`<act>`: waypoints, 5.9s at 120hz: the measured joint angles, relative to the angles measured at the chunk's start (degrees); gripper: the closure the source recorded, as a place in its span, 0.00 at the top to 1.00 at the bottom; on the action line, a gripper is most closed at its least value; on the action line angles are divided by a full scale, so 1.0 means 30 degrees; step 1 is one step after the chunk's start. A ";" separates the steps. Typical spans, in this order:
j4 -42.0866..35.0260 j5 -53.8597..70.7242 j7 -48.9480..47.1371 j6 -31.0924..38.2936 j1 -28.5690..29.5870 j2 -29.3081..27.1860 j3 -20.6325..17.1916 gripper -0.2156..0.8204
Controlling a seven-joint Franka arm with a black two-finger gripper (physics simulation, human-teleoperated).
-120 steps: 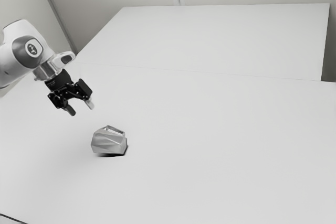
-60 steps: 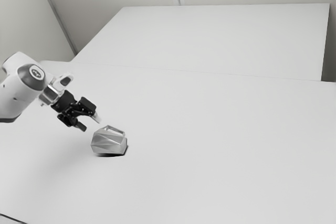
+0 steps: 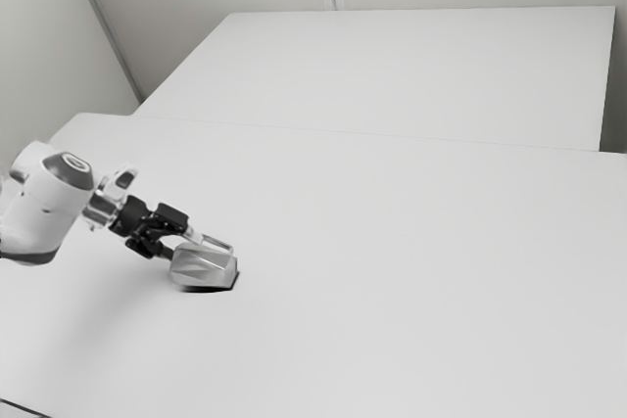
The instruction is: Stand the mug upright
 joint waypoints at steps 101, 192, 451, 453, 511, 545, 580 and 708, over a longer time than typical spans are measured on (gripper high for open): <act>-0.0708 -0.4449 0.5556 -0.0814 -0.0345 -0.0178 -0.0114 0.14; 0.2488 0.2169 0.3197 -0.0523 -0.2880 -0.2326 -0.1453 0.04; -0.1438 1.6202 -1.7154 0.6507 -0.6297 -0.1920 -0.2549 0.03; -0.1438 1.6202 -1.7183 0.6511 -0.6300 -0.1914 -0.2550 0.03; -0.1420 1.5766 -1.7404 0.6543 -0.6824 -0.2378 -0.2567 0.47; -0.1276 1.5742 -1.7384 0.6350 -0.6799 -0.3026 -0.2539 0.64; 0.0372 1.5730 -1.7305 0.4527 -0.6744 -0.3260 -0.2537 0.72; 1.2824 1.5330 -1.7277 -0.8104 -0.6548 -0.0791 -0.2817 0.77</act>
